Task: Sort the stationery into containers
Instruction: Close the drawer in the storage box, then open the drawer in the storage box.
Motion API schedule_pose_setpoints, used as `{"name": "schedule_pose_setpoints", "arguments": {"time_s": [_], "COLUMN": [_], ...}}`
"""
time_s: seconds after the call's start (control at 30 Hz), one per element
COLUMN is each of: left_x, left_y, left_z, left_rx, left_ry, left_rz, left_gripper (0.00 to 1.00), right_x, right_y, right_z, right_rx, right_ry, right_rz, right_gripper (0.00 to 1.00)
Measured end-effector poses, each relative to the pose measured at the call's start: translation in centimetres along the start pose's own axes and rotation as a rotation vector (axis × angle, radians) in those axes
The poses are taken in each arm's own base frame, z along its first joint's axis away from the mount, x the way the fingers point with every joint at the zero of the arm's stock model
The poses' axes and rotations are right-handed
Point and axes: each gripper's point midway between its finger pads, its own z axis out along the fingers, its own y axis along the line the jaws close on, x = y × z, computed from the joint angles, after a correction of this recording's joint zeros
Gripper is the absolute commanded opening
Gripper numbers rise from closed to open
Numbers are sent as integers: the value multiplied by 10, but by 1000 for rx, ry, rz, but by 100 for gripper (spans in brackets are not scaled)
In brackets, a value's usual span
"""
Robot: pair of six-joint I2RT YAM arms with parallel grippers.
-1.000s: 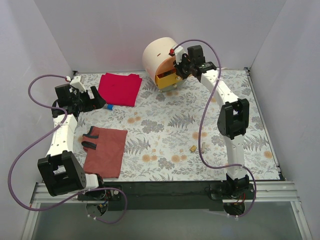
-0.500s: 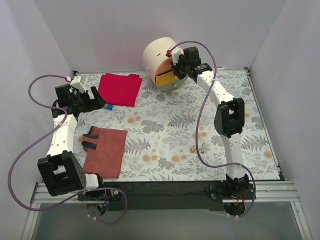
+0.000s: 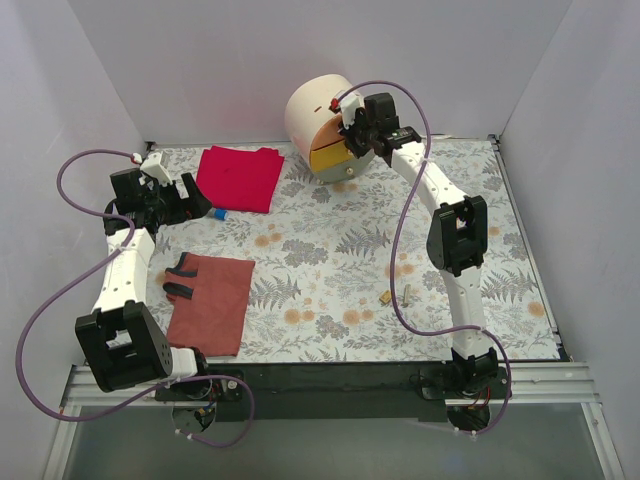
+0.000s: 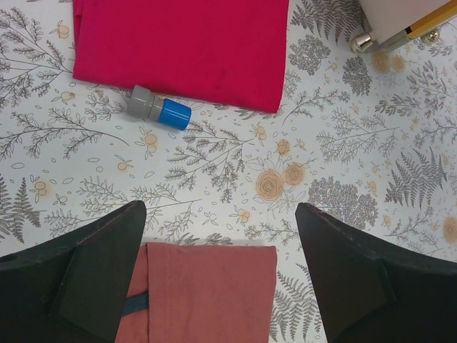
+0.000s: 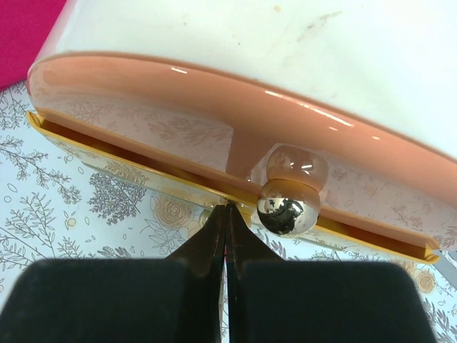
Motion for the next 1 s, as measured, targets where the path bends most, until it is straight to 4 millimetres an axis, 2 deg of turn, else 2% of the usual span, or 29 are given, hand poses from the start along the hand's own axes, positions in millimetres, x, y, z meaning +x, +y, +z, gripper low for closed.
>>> {"name": "schedule_pose_setpoints", "arguments": {"time_s": [0.03,0.07,0.13,0.17,0.23,0.27,0.3,0.37,0.43,0.53,0.67,0.77,1.0], "left_x": [0,0,0,0,0,1,2,6,9,10,10,11,12], "left_y": [0,0,0,0,0,1,1,2,2,2,3,3,3], "left_z": [0,0,1,1,1,1,2,3,4,5,6,7,7], "left_rx": [0,0,0,0,0,1,0,1,2,5,6,5,5], "left_ry": [0,1,2,1,0,-2,-1,5,12,14,17,21,21], "left_rz": [0,-1,-1,-1,-1,0,-2,-7,-11,-12,-14,-16,-16], "left_gripper": [87,87,87,87,87,87,87,87,87,87,87,87,87], "right_x": [0,0,4,10,18,20,18,5,-9,-26,-31,-31,-26], "right_y": [0,1,3,7,14,15,16,10,-3,-35,-65,-65,-39], "right_z": [0,0,-3,-7,-21,-29,-36,-52,-68,-85,-95,-88,-63], "right_rx": [0,-1,-4,-12,-25,-28,-29,-17,7,65,112,92,-20], "right_ry": [0,1,9,27,54,64,63,33,-6,-65,-101,-108,-108], "right_rz": [0,0,11,17,31,44,51,76,98,129,159,168,206], "right_gripper": [3,33,47,58,66,75,77,78,78,77,73,70,67]}}
